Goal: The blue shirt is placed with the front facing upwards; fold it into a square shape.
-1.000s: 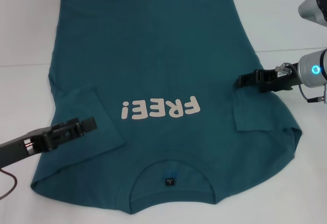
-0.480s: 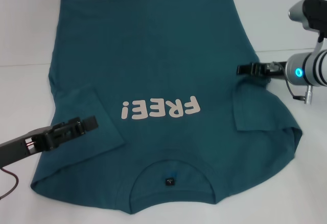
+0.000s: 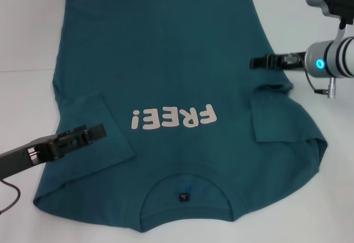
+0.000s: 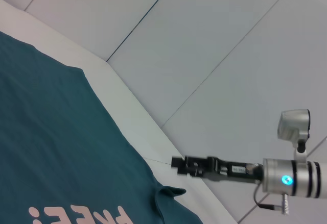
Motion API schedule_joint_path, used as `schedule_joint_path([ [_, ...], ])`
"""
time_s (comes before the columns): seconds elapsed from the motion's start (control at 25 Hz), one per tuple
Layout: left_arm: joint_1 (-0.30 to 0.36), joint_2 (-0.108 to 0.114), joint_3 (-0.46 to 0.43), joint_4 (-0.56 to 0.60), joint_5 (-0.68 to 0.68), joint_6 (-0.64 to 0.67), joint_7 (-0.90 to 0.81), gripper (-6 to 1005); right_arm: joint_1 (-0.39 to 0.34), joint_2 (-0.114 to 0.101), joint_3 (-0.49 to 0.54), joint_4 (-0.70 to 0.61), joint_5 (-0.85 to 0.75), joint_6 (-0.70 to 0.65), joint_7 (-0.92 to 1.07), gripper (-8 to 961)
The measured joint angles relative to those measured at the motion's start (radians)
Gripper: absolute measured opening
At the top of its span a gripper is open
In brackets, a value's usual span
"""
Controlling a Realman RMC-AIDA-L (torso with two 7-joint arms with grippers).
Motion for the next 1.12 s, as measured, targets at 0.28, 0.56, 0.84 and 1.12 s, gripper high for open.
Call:
schedule_joint_path([
  [0.28,-0.001,0.000,-0.001,-0.002,0.000,-0.002,0.000,914,-0.042,-0.034,0.003,-0.123,0.001,-0.383,0.055,801],
  [0.56,-0.005,-0.001,0.002,-0.010,0.000,-0.002,0.000,914,-0.069,-0.027,-0.003,-0.123,-0.039,-0.339,0.065,802],
  [0.84,-0.010,-0.001,0.001,-0.017,-0.004,0.000,0.000,914,-0.063,-0.011,-0.005,-0.034,-0.043,-0.152,0.055,802],
  [1.12,-0.011,0.000,0.002,-0.022,-0.006,0.000,0.000,914,-0.046,0.005,-0.007,-0.001,-0.037,0.059,0.038,802],
])
